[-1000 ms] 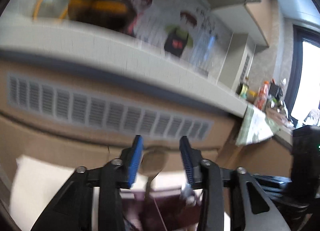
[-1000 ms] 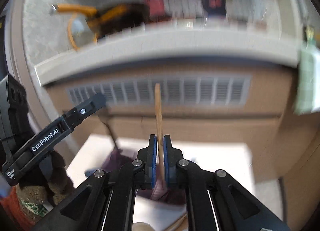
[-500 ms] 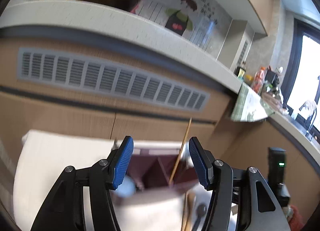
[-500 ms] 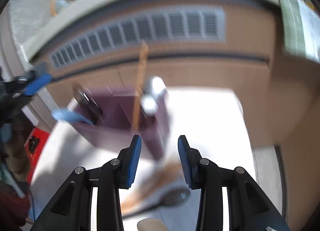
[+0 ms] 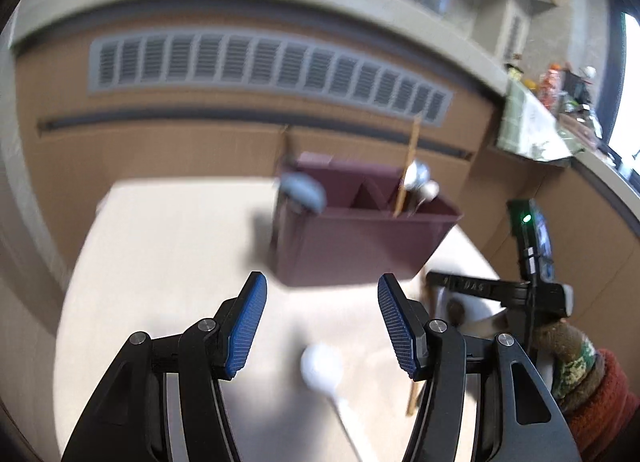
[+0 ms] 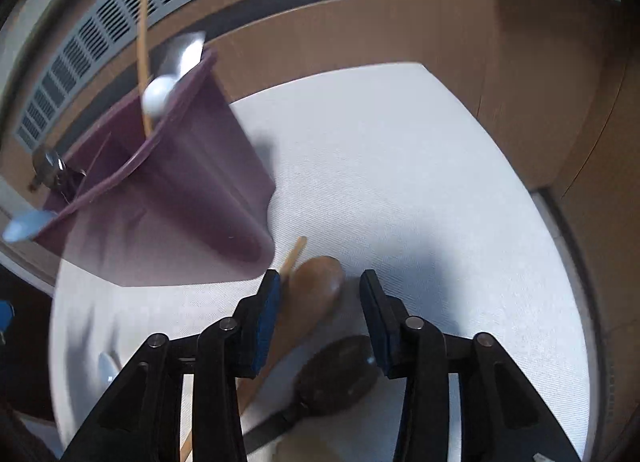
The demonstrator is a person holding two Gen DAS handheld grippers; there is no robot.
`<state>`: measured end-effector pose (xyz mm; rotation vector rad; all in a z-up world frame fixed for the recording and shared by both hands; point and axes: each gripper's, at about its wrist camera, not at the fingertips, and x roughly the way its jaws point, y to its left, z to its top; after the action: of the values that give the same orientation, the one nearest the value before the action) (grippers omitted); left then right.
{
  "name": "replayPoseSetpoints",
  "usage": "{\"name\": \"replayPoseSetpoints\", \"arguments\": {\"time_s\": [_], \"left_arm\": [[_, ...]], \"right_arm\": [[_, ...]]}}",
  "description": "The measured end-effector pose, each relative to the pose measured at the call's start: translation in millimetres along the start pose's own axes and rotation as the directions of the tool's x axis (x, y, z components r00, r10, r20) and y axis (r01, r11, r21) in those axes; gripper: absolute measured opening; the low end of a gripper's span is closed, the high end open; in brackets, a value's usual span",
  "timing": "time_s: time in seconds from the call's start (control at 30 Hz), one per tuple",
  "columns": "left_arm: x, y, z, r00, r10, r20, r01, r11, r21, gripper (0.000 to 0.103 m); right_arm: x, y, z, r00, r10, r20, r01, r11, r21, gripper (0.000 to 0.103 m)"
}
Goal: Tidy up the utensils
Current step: 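Open both tools to drop the brown spoon and chopstick into the caddy, then grasp the wooden spoon with the right tool while the left tool approaches the white spoon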
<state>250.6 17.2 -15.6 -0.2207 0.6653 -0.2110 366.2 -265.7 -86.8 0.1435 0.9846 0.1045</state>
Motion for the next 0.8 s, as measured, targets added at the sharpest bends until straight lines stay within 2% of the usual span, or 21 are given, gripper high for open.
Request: {"name": "replayPoseSetpoints", "arguments": {"time_s": [0.1, 0.17, 0.23, 0.37, 0.5, 0.63, 0.8], "left_arm": [[11.7, 12.1, -13.3, 0.997, 0.027, -0.074, -0.031, 0.998, -0.049, 0.059], [16.9, 18.1, -22.6, 0.992, 0.042, -0.115, -0.05, 0.997, -0.063, 0.059], [20.9, 22.9, -30.7, 0.986, 0.058, -0.154, -0.07, 0.995, -0.072, 0.059], [24.8, 28.6, -43.5, 0.979, 0.061, -0.196, -0.08, 0.993, -0.09, 0.059], [33.4, 22.0, -48.1, 0.969, 0.071, -0.236, -0.092, 0.993, -0.076, 0.059], [46.1, 5.0, -49.9, 0.959, 0.058, -0.276, -0.075, 0.996, -0.051, 0.059], [57.0, -22.9, -54.0, 0.95, 0.126, -0.284, -0.113, 0.992, 0.063, 0.059]], "right_arm": [[-1.1, 22.3, -10.2, 0.997, -0.065, 0.028, 0.068, 0.99, -0.124, 0.04], [-2.0, 27.7, -17.4, 0.999, -0.033, 0.006, 0.034, 0.988, -0.153, 0.035], [-8.3, 33.0, -28.3, 0.999, -0.031, 0.014, 0.033, 0.982, -0.185, 0.035], [-25.0, 44.5, -57.2, 0.999, 0.038, -0.002, -0.037, 0.96, -0.276, 0.033], [-43.9, 50.2, -87.9, 0.996, 0.085, -0.036, -0.092, 0.936, -0.339, 0.033], [-66.3, 53.4, -120.1, 0.998, 0.055, -0.014, -0.056, 0.916, -0.397, 0.033], [-79.6, 30.0, -132.3, 0.999, 0.049, 0.01, -0.042, 0.939, -0.341, 0.032]]}}
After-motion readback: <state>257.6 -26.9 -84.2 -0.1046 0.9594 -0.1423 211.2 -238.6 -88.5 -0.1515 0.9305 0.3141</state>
